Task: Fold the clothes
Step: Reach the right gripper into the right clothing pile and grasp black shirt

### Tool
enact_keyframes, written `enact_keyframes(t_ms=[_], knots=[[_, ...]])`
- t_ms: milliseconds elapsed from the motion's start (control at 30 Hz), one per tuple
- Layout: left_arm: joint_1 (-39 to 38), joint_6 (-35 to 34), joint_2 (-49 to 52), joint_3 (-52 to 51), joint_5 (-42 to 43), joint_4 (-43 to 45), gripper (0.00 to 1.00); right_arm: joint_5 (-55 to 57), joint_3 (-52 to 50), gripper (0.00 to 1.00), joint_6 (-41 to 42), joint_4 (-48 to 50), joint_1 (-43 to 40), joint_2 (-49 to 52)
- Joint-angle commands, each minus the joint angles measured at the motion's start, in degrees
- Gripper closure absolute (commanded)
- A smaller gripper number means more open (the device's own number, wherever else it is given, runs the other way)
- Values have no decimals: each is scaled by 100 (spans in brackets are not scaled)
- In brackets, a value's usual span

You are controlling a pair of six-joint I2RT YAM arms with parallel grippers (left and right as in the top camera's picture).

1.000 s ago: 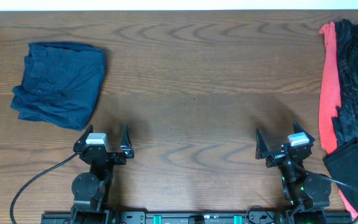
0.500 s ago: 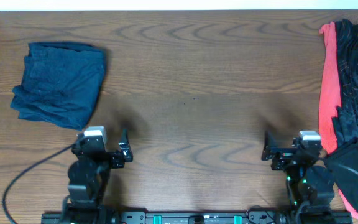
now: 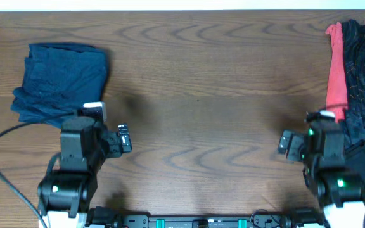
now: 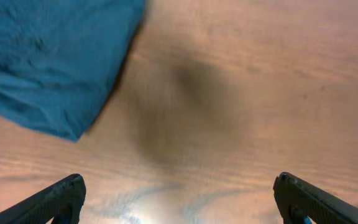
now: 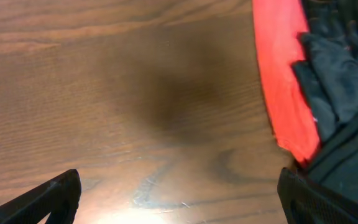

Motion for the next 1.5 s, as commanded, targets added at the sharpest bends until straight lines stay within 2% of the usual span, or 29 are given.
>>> enact_keyframes(t_ms=[0, 67, 233, 333, 467, 733, 1033, 1467], knots=[[22, -55, 140, 153, -42, -155, 2, -511, 293, 1, -114, -35, -79, 409], [22, -55, 166, 153, -42, -195, 2, -254, 289, 1, -22, -85, -94, 575], [22, -55, 164, 153, -42, -144, 2, 2048, 254, 1, 2159, -866, -404, 1078], [22, -55, 164, 153, -42, -146, 2, 2638, 133, 1, 2684, -1027, -796, 1469], [22, -55, 164, 153, -44, -144, 2, 2638, 4, 1, 2699, -787, -1340, 1991], [22, -55, 164, 151, -44, -146, 2, 2643, -26, 14, 2693, -439, -1974, 2841], [22, -55, 164, 151, -44, -142, 2, 2656, -142, 15, 2693, -35, -2365, 3451], [22, -55, 164, 151, -44, -101, 2, 2376, -173, 15, 2564, 706, -2387, 4057]])
